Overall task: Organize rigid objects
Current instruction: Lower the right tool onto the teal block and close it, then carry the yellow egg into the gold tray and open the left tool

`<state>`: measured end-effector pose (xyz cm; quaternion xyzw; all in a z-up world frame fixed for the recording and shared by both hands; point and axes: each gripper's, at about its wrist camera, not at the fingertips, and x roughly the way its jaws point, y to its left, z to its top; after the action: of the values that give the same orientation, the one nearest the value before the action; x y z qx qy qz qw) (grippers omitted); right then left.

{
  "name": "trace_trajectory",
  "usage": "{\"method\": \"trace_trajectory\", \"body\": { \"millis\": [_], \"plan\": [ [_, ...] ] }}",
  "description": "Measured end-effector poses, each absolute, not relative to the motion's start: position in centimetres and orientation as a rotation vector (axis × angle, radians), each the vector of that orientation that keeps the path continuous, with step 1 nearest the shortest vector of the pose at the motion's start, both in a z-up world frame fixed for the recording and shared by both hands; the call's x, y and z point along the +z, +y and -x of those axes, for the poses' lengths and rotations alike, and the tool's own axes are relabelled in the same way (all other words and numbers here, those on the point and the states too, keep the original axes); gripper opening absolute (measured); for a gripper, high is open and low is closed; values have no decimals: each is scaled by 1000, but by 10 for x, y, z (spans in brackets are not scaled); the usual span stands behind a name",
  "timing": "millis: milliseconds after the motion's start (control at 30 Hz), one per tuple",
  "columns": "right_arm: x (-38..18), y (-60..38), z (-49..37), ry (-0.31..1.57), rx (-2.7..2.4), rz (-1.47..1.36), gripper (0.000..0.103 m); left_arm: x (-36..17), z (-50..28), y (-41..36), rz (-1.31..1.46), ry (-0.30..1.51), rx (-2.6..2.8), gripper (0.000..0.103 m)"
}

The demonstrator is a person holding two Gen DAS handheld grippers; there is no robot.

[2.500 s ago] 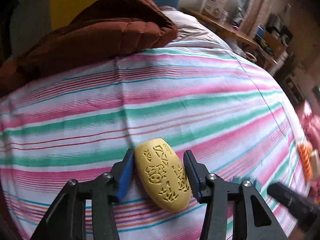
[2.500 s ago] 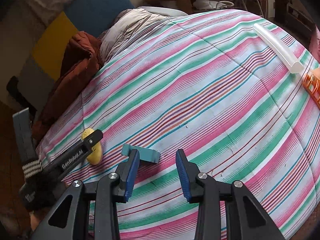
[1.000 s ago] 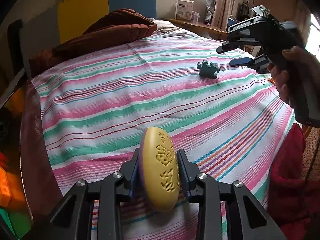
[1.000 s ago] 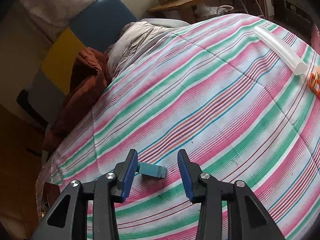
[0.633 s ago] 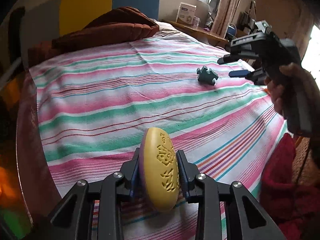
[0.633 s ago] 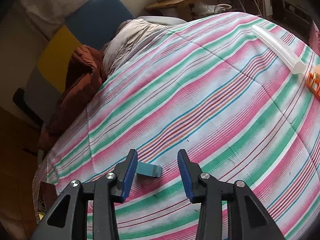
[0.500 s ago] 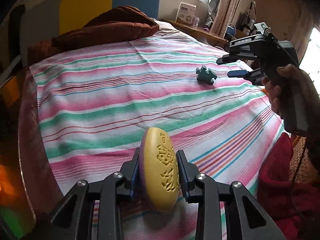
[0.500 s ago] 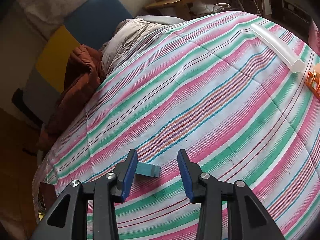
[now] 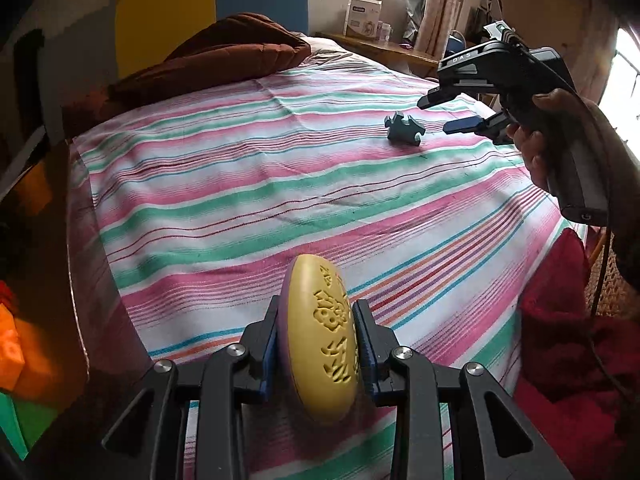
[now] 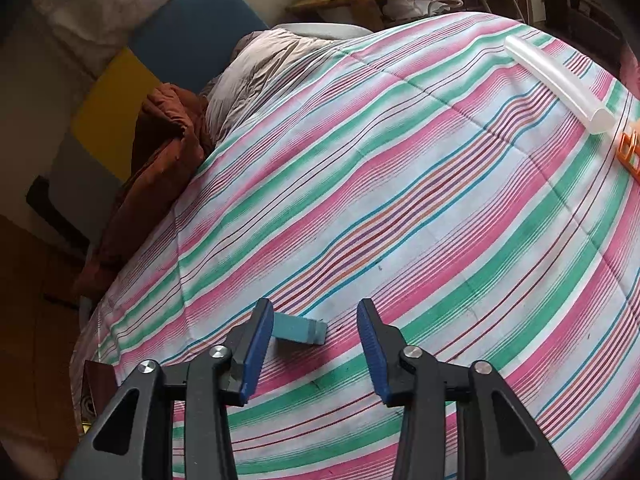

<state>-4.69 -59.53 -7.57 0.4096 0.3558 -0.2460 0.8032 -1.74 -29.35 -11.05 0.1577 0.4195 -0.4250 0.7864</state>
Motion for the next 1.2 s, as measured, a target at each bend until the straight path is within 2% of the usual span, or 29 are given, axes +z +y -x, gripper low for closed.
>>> {"method": "trace_trajectory", "body": {
  "millis": [100,167,200,433,633,667,700,1200],
  "plan": [
    [-76,-590,42,778,-508,-862,46,-111,18,-292,-338,896,-923,34],
    [-77,-586,37,791,-488,-848,58,-112,18,-291,-333,891,-927,34],
    [-78,-584,35,796,-484,-838,60,-112,18,-290,-332,889,-928,34],
    [-84,-578,20,847,-495,-768,65,-112,19,-290,-341,890,-921,34],
    [-93,-572,-4,894,-507,-658,65,-111,20,-293,-356,889,-908,34],
    [-93,-570,-7,907,-513,-610,56,-111,20,-293,-355,891,-905,34],
    [-93,-567,-9,921,-522,-562,52,-111,20,-293,-354,892,-903,34],
    [-93,-537,-22,954,-429,-415,51,-101,23,-286,-361,905,-861,34]
  ]
}}
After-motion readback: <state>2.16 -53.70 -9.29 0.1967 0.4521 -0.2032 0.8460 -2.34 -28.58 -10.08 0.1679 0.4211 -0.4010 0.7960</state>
